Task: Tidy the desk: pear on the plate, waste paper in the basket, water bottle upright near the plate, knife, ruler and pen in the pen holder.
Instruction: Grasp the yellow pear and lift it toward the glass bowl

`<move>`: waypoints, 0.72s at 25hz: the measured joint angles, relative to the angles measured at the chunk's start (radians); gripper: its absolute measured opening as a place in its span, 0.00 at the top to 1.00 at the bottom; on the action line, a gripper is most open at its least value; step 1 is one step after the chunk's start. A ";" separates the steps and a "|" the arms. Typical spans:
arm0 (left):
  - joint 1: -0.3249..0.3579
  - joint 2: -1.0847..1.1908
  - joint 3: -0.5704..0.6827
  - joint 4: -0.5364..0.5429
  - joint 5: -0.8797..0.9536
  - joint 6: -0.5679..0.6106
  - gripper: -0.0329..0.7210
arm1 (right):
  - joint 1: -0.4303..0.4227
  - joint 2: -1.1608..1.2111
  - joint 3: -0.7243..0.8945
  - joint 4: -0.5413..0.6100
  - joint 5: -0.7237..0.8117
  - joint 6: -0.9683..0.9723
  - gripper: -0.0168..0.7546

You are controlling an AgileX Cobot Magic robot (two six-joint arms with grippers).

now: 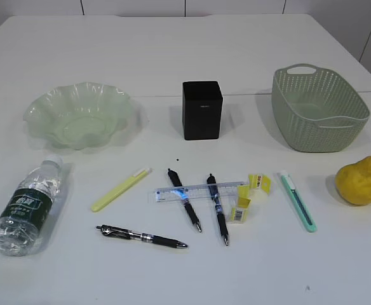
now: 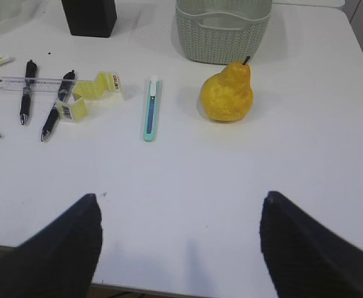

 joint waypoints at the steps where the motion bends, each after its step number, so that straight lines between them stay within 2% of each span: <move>1: 0.000 0.000 0.000 0.000 0.000 0.000 0.33 | 0.000 0.000 0.000 0.000 0.000 -0.002 0.22; 18: 0.000 0.000 0.000 0.004 0.000 0.000 0.33 | 0.000 0.000 0.000 0.000 0.000 -0.002 0.22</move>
